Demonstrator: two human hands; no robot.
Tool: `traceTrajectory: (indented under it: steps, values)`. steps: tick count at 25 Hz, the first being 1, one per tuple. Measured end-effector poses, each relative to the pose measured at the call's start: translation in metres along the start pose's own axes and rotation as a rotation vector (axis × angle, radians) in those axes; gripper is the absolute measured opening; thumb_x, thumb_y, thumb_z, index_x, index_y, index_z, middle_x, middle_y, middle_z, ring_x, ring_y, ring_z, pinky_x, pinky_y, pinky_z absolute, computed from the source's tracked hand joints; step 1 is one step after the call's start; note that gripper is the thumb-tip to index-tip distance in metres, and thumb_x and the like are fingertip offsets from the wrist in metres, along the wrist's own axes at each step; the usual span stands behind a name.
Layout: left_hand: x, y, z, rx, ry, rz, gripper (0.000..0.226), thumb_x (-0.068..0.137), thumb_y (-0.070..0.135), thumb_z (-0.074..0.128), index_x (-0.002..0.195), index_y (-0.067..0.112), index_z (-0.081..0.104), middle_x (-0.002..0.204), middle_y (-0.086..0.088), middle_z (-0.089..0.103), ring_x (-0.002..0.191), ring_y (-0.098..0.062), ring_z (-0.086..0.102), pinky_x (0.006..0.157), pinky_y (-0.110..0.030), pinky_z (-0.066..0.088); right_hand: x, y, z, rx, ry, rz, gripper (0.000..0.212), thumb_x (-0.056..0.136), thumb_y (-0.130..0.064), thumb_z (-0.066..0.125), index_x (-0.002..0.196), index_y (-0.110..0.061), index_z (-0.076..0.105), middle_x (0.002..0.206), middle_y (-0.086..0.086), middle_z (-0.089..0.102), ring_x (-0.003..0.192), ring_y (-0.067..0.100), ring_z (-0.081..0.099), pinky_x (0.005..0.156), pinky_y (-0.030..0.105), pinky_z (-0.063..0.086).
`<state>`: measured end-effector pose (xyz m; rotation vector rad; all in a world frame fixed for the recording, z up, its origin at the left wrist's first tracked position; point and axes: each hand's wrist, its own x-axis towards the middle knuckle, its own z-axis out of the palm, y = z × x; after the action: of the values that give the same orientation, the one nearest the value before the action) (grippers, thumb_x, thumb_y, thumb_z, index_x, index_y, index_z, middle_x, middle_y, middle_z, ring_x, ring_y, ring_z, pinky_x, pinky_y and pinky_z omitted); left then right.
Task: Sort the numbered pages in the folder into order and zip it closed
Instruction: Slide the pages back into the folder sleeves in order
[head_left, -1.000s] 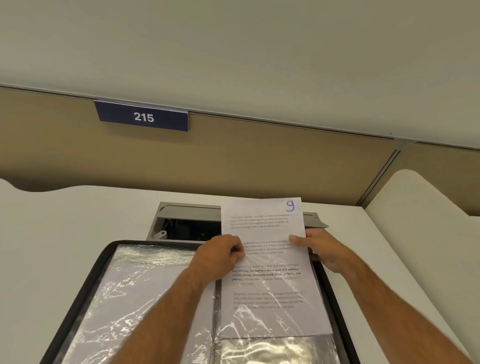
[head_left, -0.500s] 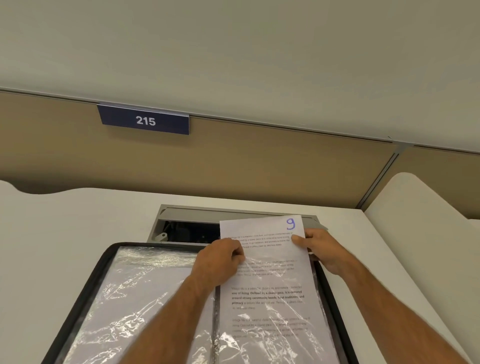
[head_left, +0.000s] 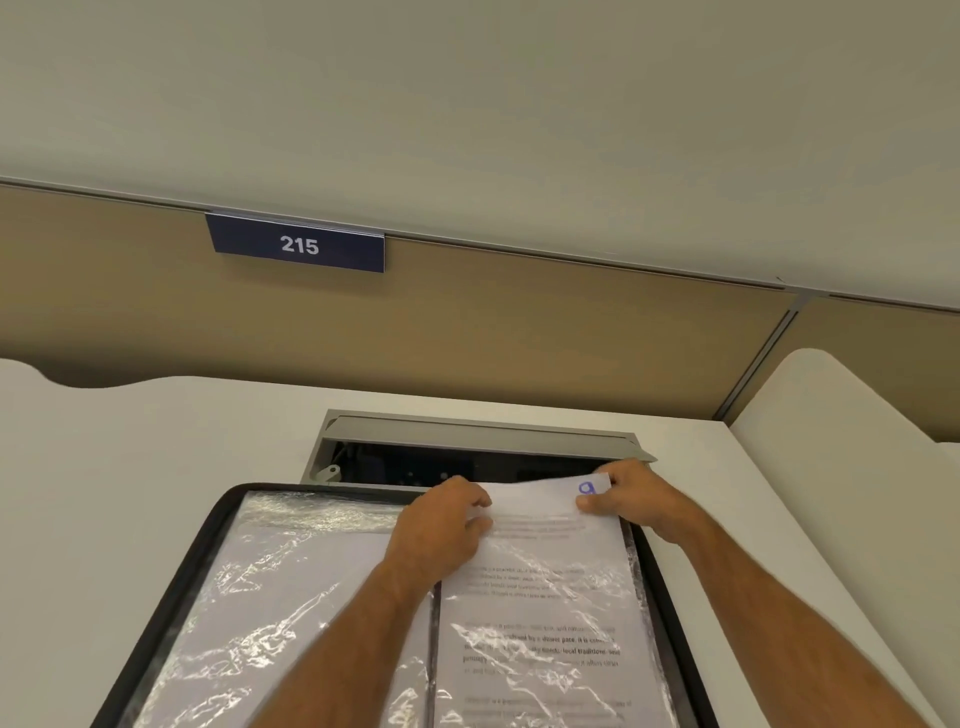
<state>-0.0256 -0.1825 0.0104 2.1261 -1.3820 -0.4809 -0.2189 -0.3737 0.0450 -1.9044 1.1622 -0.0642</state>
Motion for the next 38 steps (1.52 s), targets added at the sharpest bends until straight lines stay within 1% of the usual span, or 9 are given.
traceTrajectory:
  steps: [3, 6, 11, 16, 20, 23, 27, 33, 38]
  values:
    - [-0.013, -0.008, -0.003, 0.021, 0.064, 0.006, 0.033, 0.099, 0.042, 0.056, 0.131, 0.033, 0.054, 0.136, 0.014, 0.052, 0.121, -0.010, 0.052, 0.106, -0.027, 0.041, -0.002, -0.005, -0.007, -0.377, -0.137, 0.036, 0.017, 0.085, -0.024, 0.078, 0.092, -0.008, 0.075, 0.095, 0.006, 0.073, 0.088, 0.018, 0.069, 0.078, 0.028, 0.056]
    - [-0.033, -0.021, -0.005, 0.156, 0.135, 0.005, 0.030, 0.097, 0.053, 0.053, 0.119, 0.033, 0.060, 0.121, 0.015, 0.061, 0.109, -0.006, 0.054, 0.104, -0.029, 0.044, -0.008, -0.022, -0.005, -0.538, -0.197, 0.046, 0.023, 0.092, -0.028, 0.067, 0.089, -0.007, 0.073, 0.091, 0.004, 0.065, 0.087, 0.017, 0.060, 0.074, 0.025, 0.045]
    - [-0.071, -0.044, -0.001, 0.395, 0.222, 0.012, 0.043, 0.088, 0.063, 0.041, 0.093, 0.034, 0.072, 0.099, 0.014, 0.070, 0.090, -0.011, 0.064, 0.082, -0.038, 0.053, -0.020, -0.044, 0.023, -0.719, -0.144, -0.099, 0.040, 0.077, -0.055, 0.077, 0.104, -0.034, 0.058, 0.112, -0.007, 0.062, 0.105, 0.015, 0.054, 0.104, 0.041, 0.036]
    - [-0.095, -0.055, 0.008, 0.467, 0.096, -0.035, 0.062, 0.097, 0.064, 0.026, 0.126, 0.027, 0.068, 0.132, 0.004, 0.065, 0.122, -0.022, 0.063, 0.102, -0.054, 0.046, -0.028, -0.055, 0.042, -0.909, -0.131, -0.191, 0.023, 0.082, -0.033, 0.078, 0.081, -0.033, 0.054, 0.098, -0.007, 0.059, 0.100, 0.016, 0.049, 0.112, 0.051, 0.025]
    - [-0.099, -0.060, 0.015, 0.409, 0.074, -0.003, 0.086, 0.092, 0.071, -0.007, 0.155, 0.028, 0.033, 0.163, 0.006, 0.027, 0.151, -0.019, 0.022, 0.123, -0.051, 0.008, -0.032, -0.061, 0.043, -0.962, -0.179, -0.154, 0.026, 0.090, -0.028, 0.067, 0.072, -0.029, 0.050, 0.080, -0.008, 0.054, 0.092, 0.015, 0.050, 0.111, 0.055, 0.021]
    - [-0.099, -0.056, 0.013, 0.399, 0.081, 0.004, 0.095, 0.081, 0.073, -0.021, 0.159, 0.030, 0.012, 0.167, 0.009, 0.007, 0.154, -0.015, -0.001, 0.123, -0.046, -0.009, -0.033, -0.063, 0.043, -0.936, -0.172, -0.184, 0.018, 0.088, -0.027, 0.067, 0.083, -0.031, 0.050, 0.094, -0.005, 0.057, 0.097, 0.017, 0.049, 0.109, 0.054, 0.022]
    - [-0.101, -0.058, 0.014, 0.401, 0.099, 0.009, 0.095, 0.083, 0.072, -0.021, 0.159, 0.028, 0.015, 0.167, 0.006, 0.011, 0.154, -0.016, 0.002, 0.122, -0.048, -0.006, -0.033, -0.061, 0.052, -0.878, -0.133, -0.211, 0.025, 0.081, -0.033, 0.078, 0.084, -0.030, 0.054, 0.095, -0.006, 0.060, 0.099, 0.016, 0.051, 0.107, 0.051, 0.023]
    - [-0.102, -0.055, 0.012, 0.405, 0.069, 0.008, 0.107, 0.072, 0.075, -0.033, 0.160, 0.029, 0.007, 0.167, 0.007, 0.002, 0.154, -0.017, -0.005, 0.122, -0.047, -0.011, -0.032, -0.062, 0.054, -0.951, -0.144, -0.140, 0.010, 0.090, -0.028, 0.067, 0.087, -0.025, 0.058, 0.103, 0.001, 0.068, 0.106, 0.019, 0.056, 0.114, 0.059, 0.018]
    - [-0.099, -0.057, 0.015, 0.394, 0.083, 0.011, 0.104, 0.075, 0.076, -0.030, 0.159, 0.029, 0.009, 0.167, 0.006, 0.005, 0.154, -0.017, -0.004, 0.122, -0.048, -0.009, -0.031, -0.057, 0.054, -0.945, -0.129, -0.125, 0.014, 0.086, -0.031, 0.074, 0.080, -0.026, 0.062, 0.092, -0.004, 0.067, 0.100, 0.015, 0.054, 0.112, 0.057, 0.019]
